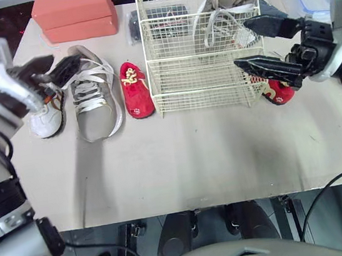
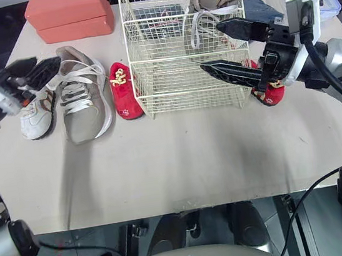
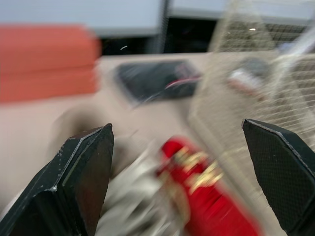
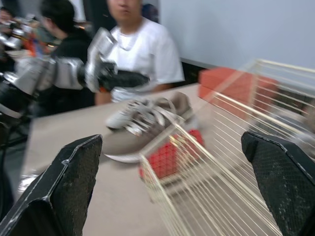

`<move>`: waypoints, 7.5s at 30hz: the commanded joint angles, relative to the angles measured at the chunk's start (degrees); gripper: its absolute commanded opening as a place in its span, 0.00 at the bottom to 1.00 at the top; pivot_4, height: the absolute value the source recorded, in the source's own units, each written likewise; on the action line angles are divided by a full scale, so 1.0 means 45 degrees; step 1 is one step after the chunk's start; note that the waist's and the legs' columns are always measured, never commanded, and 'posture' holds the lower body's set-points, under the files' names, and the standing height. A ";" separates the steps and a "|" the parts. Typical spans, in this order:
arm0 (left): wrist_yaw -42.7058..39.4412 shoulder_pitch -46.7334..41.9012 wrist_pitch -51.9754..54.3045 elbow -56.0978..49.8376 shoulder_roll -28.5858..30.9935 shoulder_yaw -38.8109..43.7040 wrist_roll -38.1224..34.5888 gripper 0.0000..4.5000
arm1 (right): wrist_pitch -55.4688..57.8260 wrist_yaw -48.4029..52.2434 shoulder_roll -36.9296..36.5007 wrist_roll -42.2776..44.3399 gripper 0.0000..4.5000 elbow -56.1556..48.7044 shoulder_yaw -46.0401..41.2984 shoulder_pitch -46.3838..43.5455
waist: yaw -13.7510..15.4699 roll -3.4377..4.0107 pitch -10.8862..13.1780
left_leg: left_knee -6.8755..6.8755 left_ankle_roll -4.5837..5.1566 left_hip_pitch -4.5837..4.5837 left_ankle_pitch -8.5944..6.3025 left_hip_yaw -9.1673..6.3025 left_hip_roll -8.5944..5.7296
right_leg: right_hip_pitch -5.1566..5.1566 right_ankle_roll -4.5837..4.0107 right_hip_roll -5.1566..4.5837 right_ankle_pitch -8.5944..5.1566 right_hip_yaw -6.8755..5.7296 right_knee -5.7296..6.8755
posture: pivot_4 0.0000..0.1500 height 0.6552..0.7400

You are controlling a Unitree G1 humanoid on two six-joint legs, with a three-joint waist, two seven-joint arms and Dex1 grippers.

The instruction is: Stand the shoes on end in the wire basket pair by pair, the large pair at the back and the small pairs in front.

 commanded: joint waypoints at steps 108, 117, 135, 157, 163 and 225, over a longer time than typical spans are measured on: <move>0.5515 -1.2108 -2.0150 1.2846 -0.9274 -0.4005 0.7877 0.15 | -0.0061 -0.5735 0.0197 -0.0803 1.00 -0.0857 -0.0995 -0.1825 | 0.0280 -0.0164 0.0023 | 0.0140 0.0022 -0.0257 -0.0013 -0.0089 -0.0083 | -0.0150 0.0027 0.0004 0.0018 -0.0178 0.0029 | 1.00 1.00; 0.8135 -1.3024 -2.0996 1.4310 -0.9109 -0.4939 0.9919 0.15 | -0.0205 -0.5939 0.0017 -0.0523 1.00 -0.1006 -0.1067 -0.1528 | 0.0288 -0.0164 0.0023 | 0.0139 0.0023 -0.0258 -0.0014 -0.0092 -0.0088 | -0.0150 0.0029 0.0004 0.0018 -0.0181 0.0030 | 1.00 1.00; 0.9093 -1.2573 -1.9392 1.5655 -0.9726 -0.5471 1.0512 0.15 | -0.0532 -0.5895 -0.0155 -0.0544 1.00 -0.1121 -0.1071 -0.1199 | 0.0316 -0.0161 0.0016 | 0.0141 0.0022 -0.0246 -0.0014 -0.0096 -0.0091 | -0.0128 0.0030 0.0004 0.0018 -0.0190 0.0024 | 1.00 1.00; 0.9253 -1.2802 -1.8968 1.5957 -0.9732 -0.5771 1.1008 0.15 | -0.0609 -0.6234 -0.0119 -0.0593 1.00 -0.1397 -0.1025 -0.1095 | 0.0311 -0.0159 0.0016 | 0.0141 0.0022 -0.0236 -0.0013 -0.0110 -0.0097 | -0.0107 0.0031 0.0003 0.0017 -0.0207 0.0021 | 1.00 1.00; 0.7152 -1.2044 -1.7866 1.5739 -1.0043 -0.4484 0.9281 0.37 | -0.0614 -0.6223 -0.0166 -0.0612 1.00 -0.1404 -0.1020 -0.1051 | 0.0324 -0.0151 0.0010 | 0.0145 0.0022 -0.0215 -0.0013 -0.0117 -0.0097 | -0.0081 0.0032 0.0002 0.0016 -0.0214 0.0016 | 1.00 1.00; -0.6997 -0.4508 0.1783 -0.5489 0.1166 -0.5281 -0.2225 1.00 | -0.4727 -0.0322 -0.0728 -0.6228 0.81 0.6523 -0.0191 0.4874 | 0.0168 0.0012 0.0004 | 0.0195 0.0023 -0.0149 -0.0016 -0.0147 -0.0071 | 0.0003 0.0039 0.0053 0.0004 -0.0152 0.0016 | 1.00 1.00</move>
